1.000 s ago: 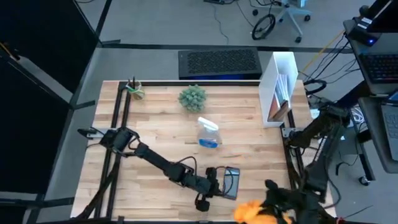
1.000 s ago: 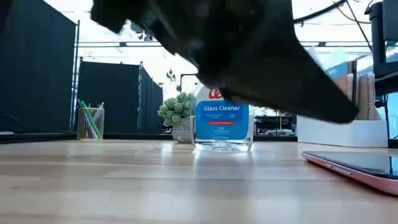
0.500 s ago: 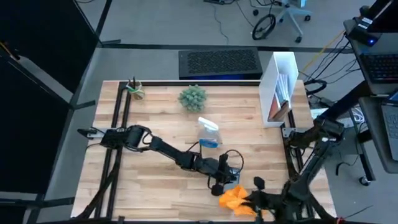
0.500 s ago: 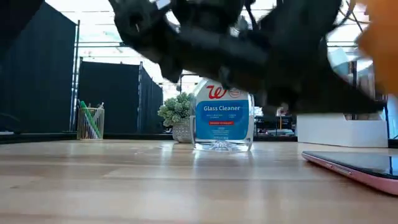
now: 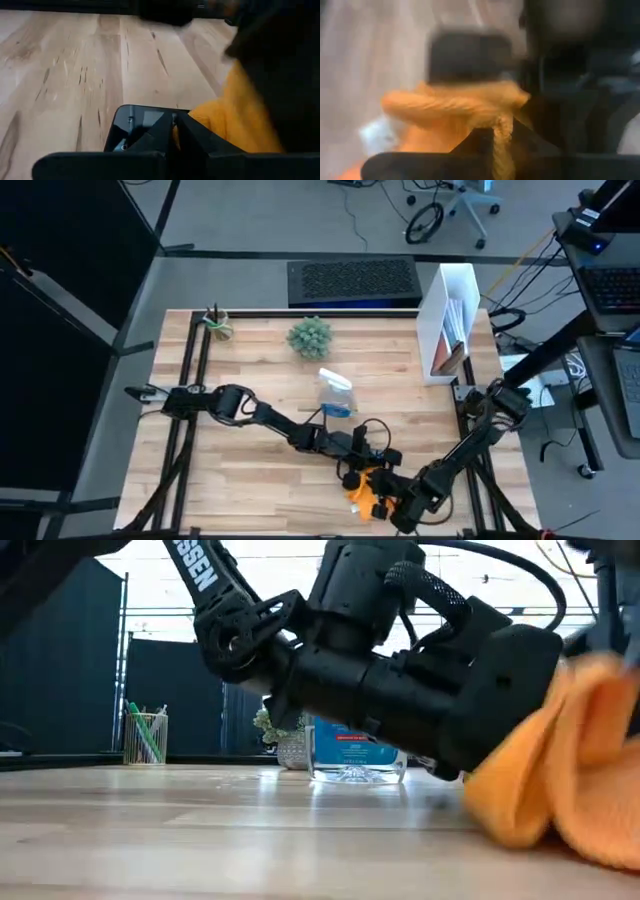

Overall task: Apply microfiber cloth
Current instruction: Wipe the front of the cellphone with the yellow microfiber cloth

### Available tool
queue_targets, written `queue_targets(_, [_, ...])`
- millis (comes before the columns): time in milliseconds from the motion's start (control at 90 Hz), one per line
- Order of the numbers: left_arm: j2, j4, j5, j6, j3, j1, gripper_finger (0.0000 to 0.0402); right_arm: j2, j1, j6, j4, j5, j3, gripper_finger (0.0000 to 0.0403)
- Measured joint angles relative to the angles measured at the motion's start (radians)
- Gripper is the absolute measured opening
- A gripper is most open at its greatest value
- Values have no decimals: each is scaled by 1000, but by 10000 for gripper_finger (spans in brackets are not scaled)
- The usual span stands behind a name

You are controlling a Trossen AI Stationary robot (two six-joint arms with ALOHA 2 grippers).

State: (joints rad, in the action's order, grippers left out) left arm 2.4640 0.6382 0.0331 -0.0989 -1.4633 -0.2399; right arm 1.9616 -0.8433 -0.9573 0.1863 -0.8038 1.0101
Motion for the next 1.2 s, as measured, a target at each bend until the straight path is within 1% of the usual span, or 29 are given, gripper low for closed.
queue_targets(144, [14, -2, 3, -7, -1, 9, 15, 58, -23, -70, -29, -30, 2, 4])
queue_targets(367, [31, 7, -6, 3, 0, 10, 15, 92, -94, -29, -158, -97, 0, 4])
queue_targets(556, [31, 11, -13, 2, 2, 14, 14, 94, -122, -19, -248, -73, -1, 4])
queue_targets(633, [32, 22, -13, 1, 2, 14, 14, 94, -129, 1, -301, -42, -1, 4])
queue_targets(722, [32, 22, -13, 0, 2, 14, 14, 77, -135, 73, -348, 18, -2, 4])
queue_targets(767, [32, 22, -14, 0, 2, 14, 14, 60, -137, 88, -334, 41, -2, 4])
queue_targets(833, [32, 23, -15, 0, 2, 15, 14, 27, -137, 90, -273, 40, -4, 4])
queue_targets(989, [32, 25, -15, -1, 2, 15, 14, -47, -119, 69, -102, -21, -4, 4])
queue_targets(1133, [33, 31, -15, -1, 3, 15, 14, -157, -113, 124, -29, -50, -3, 4])
queue_targets(1200, [33, 40, -15, -1, 4, 15, 14, -183, -112, 121, 31, -56, -2, 4])
